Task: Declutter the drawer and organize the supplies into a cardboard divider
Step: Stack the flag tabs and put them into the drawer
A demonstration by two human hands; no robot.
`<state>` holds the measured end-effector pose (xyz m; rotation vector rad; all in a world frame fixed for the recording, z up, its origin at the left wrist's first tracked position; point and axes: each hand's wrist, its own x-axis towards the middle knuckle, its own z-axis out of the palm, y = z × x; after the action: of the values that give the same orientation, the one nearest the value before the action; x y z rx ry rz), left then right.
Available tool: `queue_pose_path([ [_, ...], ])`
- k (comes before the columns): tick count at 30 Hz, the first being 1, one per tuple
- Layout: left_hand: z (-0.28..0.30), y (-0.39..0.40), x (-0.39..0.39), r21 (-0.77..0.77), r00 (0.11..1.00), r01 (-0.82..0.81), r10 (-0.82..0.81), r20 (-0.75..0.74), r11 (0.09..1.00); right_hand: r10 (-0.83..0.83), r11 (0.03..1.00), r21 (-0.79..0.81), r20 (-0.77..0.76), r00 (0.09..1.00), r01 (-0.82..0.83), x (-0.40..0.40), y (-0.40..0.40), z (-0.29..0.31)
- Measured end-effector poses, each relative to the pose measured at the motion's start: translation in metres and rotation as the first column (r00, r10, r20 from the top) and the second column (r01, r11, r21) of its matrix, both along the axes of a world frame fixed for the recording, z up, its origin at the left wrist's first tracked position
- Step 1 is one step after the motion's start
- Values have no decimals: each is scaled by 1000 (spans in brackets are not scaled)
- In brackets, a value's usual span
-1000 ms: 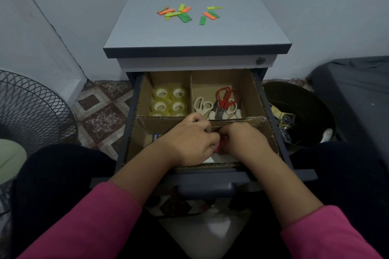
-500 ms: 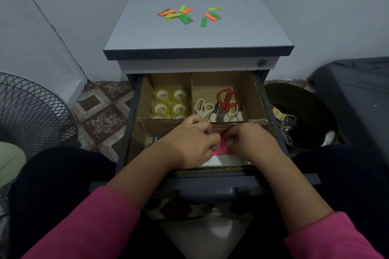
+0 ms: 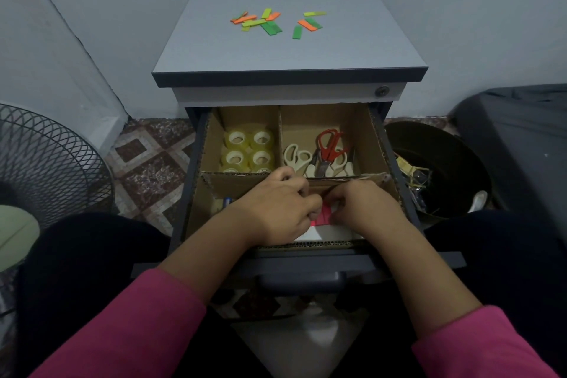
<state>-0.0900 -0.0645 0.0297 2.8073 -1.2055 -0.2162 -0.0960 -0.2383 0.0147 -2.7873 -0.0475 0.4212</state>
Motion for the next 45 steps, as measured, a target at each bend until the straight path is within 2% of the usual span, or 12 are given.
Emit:
queue_pose_path([
  [8,-3,10,10,-40,997,-1,-3,-83,999,-69,996,57,-42,997,71,1,-4,2],
  [23,-7,5,7,13,1000,7,-7,6,1000,-65,998,20,-60,996,66,-1,-2,8],
  [45,-7,5,6,-26,1000,15,-15,0,1000,-79,997,-5,-39,996,79,-4,1,8],
])
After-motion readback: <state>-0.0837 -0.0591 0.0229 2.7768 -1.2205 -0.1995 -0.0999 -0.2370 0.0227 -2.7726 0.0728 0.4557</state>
